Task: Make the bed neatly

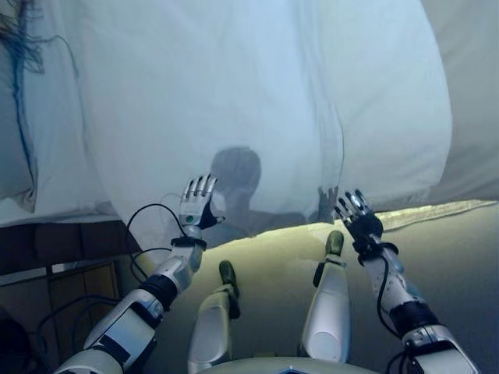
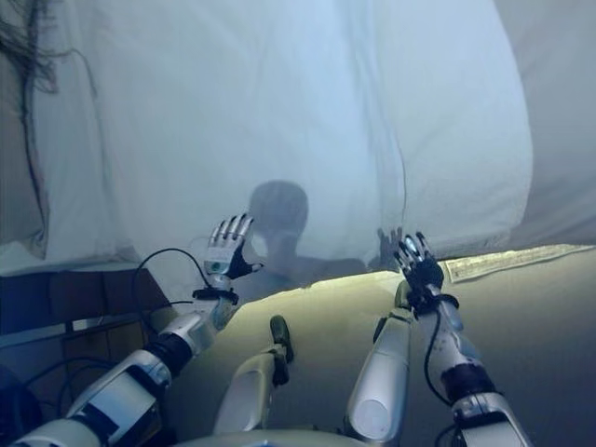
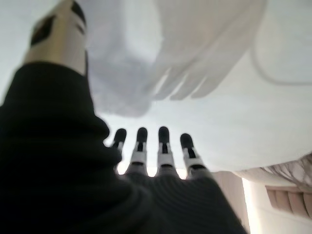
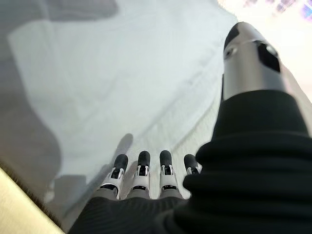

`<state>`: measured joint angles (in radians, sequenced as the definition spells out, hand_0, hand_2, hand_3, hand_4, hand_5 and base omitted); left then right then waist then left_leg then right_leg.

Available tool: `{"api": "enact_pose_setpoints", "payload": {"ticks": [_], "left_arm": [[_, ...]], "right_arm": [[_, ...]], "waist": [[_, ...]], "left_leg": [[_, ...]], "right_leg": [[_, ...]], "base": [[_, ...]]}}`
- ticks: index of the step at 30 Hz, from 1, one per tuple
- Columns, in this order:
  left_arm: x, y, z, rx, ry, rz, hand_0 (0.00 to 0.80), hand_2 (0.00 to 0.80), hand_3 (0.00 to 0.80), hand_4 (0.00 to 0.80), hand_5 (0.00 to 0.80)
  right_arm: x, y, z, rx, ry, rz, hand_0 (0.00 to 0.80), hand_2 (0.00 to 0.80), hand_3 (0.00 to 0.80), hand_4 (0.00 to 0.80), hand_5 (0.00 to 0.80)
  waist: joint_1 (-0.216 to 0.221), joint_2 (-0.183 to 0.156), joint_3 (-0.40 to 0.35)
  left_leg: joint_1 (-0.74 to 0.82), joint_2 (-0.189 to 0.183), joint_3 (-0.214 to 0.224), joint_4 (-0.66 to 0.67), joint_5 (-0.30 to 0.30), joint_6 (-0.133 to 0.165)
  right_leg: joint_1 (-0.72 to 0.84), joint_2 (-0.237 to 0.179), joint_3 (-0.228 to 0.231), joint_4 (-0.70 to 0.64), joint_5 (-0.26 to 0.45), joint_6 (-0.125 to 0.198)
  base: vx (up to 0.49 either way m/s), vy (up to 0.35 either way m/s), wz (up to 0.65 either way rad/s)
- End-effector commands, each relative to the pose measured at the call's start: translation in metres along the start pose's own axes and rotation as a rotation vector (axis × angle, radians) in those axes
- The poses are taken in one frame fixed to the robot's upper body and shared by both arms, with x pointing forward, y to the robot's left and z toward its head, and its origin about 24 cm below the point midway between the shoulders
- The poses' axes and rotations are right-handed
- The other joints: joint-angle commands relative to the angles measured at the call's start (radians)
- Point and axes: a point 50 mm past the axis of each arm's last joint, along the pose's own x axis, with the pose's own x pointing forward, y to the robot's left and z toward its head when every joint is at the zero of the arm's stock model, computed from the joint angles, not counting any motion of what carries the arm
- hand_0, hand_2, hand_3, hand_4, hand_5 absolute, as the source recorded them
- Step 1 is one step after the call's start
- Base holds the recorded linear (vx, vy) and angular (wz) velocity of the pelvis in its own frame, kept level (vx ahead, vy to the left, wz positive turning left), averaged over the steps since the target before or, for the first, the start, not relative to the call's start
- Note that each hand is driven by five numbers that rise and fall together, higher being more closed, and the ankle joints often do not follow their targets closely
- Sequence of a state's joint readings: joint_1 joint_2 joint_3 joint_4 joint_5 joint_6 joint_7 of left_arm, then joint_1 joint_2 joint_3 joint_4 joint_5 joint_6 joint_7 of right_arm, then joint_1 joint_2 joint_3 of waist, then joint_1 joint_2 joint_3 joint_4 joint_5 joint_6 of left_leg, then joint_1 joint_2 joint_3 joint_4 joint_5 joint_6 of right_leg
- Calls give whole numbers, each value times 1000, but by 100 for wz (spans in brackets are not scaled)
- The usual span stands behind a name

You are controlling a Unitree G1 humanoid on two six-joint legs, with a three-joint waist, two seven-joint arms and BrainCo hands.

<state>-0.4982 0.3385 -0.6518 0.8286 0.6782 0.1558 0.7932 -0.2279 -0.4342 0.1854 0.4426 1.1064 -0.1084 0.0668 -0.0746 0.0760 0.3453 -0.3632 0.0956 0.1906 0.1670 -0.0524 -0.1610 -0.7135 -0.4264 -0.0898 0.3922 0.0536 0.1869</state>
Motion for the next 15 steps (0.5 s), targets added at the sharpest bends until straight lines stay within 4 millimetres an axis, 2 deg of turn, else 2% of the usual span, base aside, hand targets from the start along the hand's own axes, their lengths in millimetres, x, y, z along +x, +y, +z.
{"api": "enact_pose_setpoints", "payload": {"ticks": [1, 7, 15], "left_arm": [[23, 23, -21, 102, 69, 125, 0, 0, 0, 0, 0], [15, 19, -33, 131, 209, 154, 0, 0, 0, 0, 0], [29, 39, -54, 206, 306, 218, 0, 0, 0, 0, 0]], "right_arm": [[9, 28, 28, -42, -111, 108, 0, 0, 0, 0, 0], [9, 35, 45, -110, -128, 146, 0, 0, 0, 0, 0], [12, 53, 66, -113, -185, 211, 0, 0, 0, 0, 0]], "waist": [[-7, -15, 55], [-31, 6, 70], [-36, -18, 110]], "left_leg": [[-26, 43, -59, -63, 100, 21], [-65, 35, -60, -33, 98, 13], [-152, 58, -60, -3, 111, 4]], "right_leg": [[-38, 23, -10, -106, 191, 70], [-104, 12, 34, -69, 193, 68], [-139, 20, 24, -91, 212, 66]], "base": [[66, 159, -13], [15, 151, -13], [-41, 9, -3]]}}
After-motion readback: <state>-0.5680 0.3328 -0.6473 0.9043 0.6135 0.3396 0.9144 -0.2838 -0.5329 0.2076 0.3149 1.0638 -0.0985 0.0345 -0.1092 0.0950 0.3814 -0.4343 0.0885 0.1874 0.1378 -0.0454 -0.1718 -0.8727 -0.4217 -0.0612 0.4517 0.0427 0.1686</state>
